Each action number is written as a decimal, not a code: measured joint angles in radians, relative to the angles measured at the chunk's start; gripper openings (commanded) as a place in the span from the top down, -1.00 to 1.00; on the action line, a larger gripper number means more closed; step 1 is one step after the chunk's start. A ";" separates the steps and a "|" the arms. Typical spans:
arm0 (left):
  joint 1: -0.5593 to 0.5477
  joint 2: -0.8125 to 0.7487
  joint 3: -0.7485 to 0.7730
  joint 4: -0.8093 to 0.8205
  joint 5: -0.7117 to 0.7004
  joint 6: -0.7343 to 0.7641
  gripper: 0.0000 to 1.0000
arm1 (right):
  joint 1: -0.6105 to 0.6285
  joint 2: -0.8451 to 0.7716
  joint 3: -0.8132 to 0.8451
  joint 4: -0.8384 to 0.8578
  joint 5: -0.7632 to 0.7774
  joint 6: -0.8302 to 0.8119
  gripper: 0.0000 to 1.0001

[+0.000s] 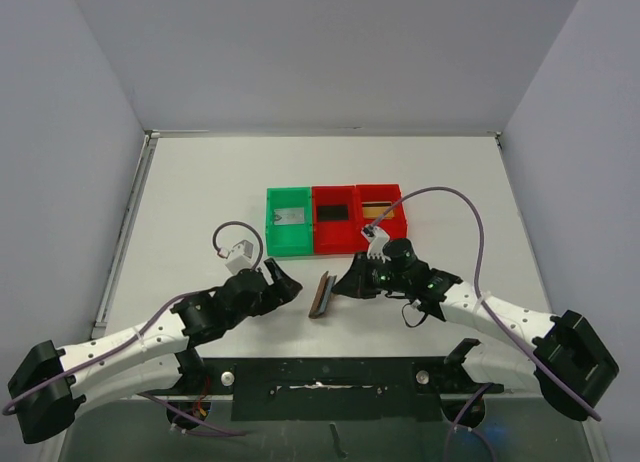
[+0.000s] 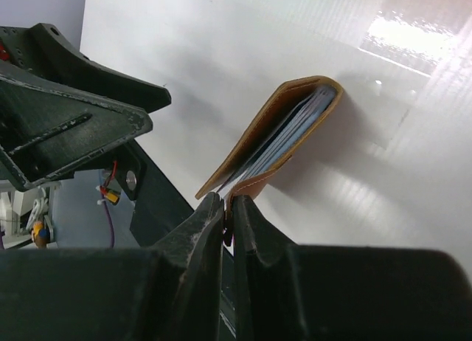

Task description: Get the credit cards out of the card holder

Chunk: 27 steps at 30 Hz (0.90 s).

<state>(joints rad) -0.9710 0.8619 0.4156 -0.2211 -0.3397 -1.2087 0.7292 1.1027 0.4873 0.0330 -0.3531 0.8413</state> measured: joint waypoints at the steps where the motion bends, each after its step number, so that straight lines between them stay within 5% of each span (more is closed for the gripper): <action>1: 0.000 -0.003 0.000 -0.003 0.000 0.000 -0.53 | 0.003 0.012 0.007 0.007 -0.008 0.000 1.00; 16: 0.005 -0.036 0.000 -0.015 -0.004 0.001 -0.61 | 0.026 0.065 0.062 0.067 -0.056 -0.019 1.00; 27: 0.006 0.008 -0.016 0.083 0.035 0.017 -0.65 | -0.060 -0.132 -0.101 -0.077 0.146 0.033 0.99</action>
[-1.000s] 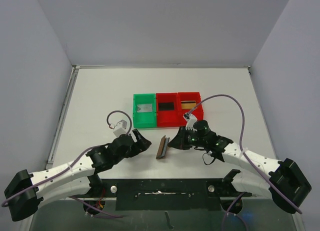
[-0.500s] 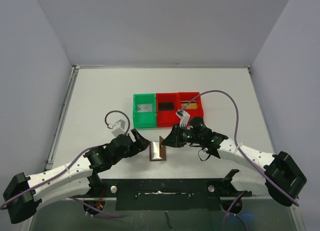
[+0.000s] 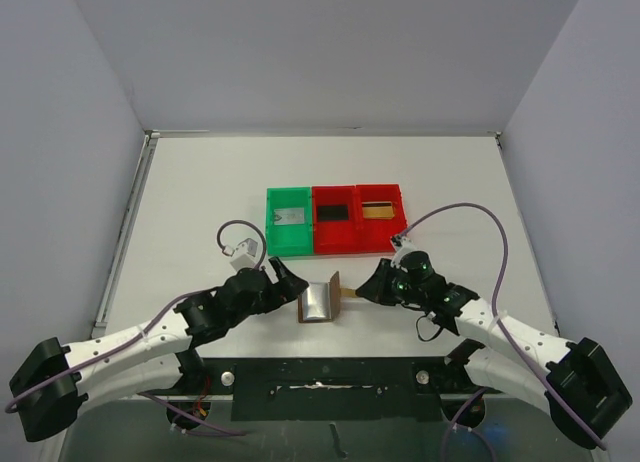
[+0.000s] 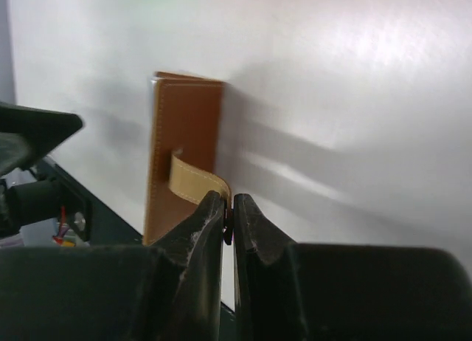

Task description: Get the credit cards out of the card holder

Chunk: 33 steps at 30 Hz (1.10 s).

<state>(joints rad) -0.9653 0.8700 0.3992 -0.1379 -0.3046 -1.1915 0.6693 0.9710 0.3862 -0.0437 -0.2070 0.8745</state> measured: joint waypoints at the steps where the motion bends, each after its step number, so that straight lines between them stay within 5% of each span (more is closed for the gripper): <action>1: 0.001 0.010 -0.005 0.026 0.008 0.004 -0.65 | -0.014 -0.008 -0.028 -0.004 0.006 0.008 0.98; 33: 0.014 0.465 0.070 0.373 0.313 0.096 0.07 | -0.062 -0.028 -0.174 0.000 0.066 0.076 0.91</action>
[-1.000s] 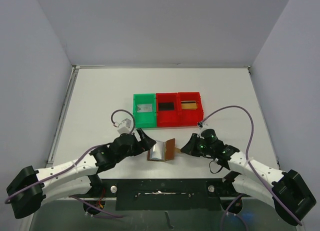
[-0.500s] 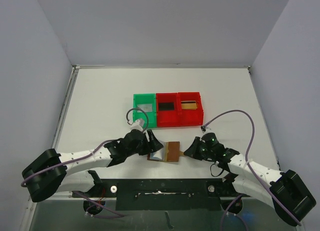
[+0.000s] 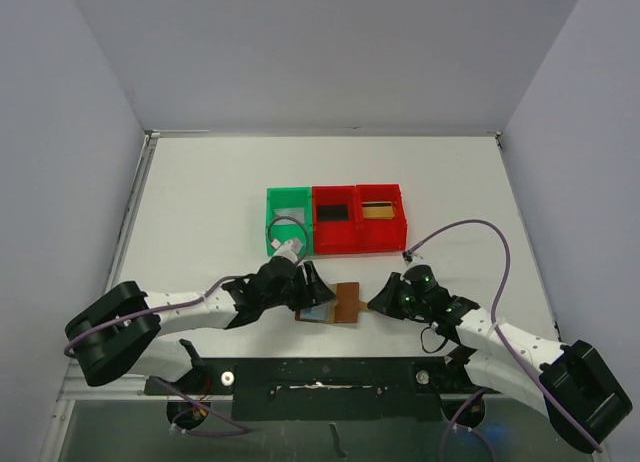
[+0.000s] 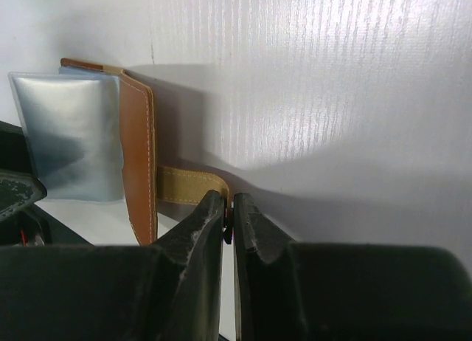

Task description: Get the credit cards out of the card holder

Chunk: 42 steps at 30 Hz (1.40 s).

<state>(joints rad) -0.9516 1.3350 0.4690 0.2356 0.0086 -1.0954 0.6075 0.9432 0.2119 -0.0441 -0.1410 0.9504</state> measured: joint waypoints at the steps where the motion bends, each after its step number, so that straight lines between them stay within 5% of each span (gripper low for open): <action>1: 0.000 0.015 0.002 0.023 0.014 -0.002 0.10 | 0.000 0.000 0.000 0.002 0.000 0.000 0.90; 14: -0.038 0.294 0.145 0.220 0.144 -0.019 0.35 | -0.013 -0.064 0.001 -0.006 0.002 0.009 0.25; 19: -0.063 0.344 0.139 0.225 0.148 -0.039 0.36 | -0.019 -0.122 0.058 -0.119 0.048 -0.001 -0.53; 26: -0.082 0.342 0.135 0.219 0.138 -0.045 0.37 | -0.020 -0.146 0.187 -0.189 0.124 -0.002 -0.99; 31: -0.083 0.304 0.113 0.191 0.110 -0.044 0.38 | -0.022 -0.167 0.191 -0.177 0.157 -0.022 -0.92; 42: -0.084 0.229 0.084 0.124 0.056 -0.036 0.52 | -0.025 0.024 0.203 -0.056 -0.011 -0.050 0.37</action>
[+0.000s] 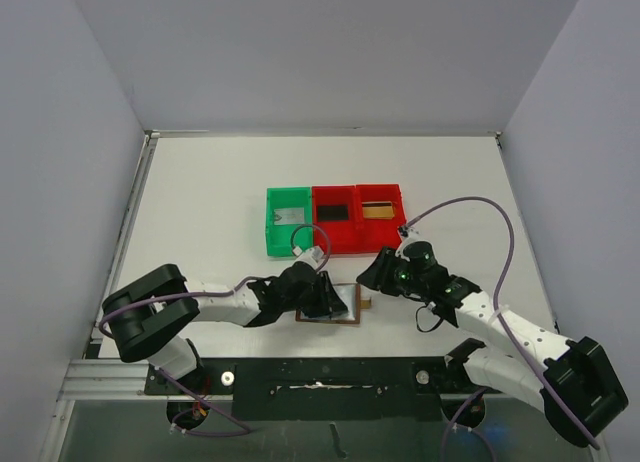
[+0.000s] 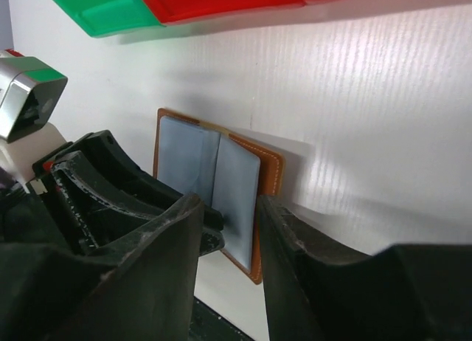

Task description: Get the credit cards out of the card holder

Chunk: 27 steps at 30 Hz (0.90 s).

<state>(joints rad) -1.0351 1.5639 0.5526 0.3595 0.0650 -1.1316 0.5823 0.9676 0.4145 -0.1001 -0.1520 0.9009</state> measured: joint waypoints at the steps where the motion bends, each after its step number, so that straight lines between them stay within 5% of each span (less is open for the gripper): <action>1: 0.000 0.000 -0.003 -0.004 -0.002 0.000 0.54 | 0.001 0.013 0.002 0.006 -0.010 -0.001 0.42; 20: 0.000 -0.081 -0.033 -0.053 -0.031 0.022 0.54 | 0.103 0.337 0.064 0.108 -0.057 0.011 0.67; 23: 0.000 -0.133 -0.033 -0.097 -0.056 0.037 0.37 | 0.113 0.365 0.064 0.093 -0.031 0.016 0.66; 27: 0.003 -0.233 -0.039 -0.162 -0.113 0.044 -0.10 | 0.113 0.367 0.064 0.081 -0.003 0.016 0.66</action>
<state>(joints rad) -1.0317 1.3304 0.5140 0.1978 -0.0483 -1.0874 0.6956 1.3350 0.4789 -0.0189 -0.1555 0.9169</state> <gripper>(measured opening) 0.395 0.169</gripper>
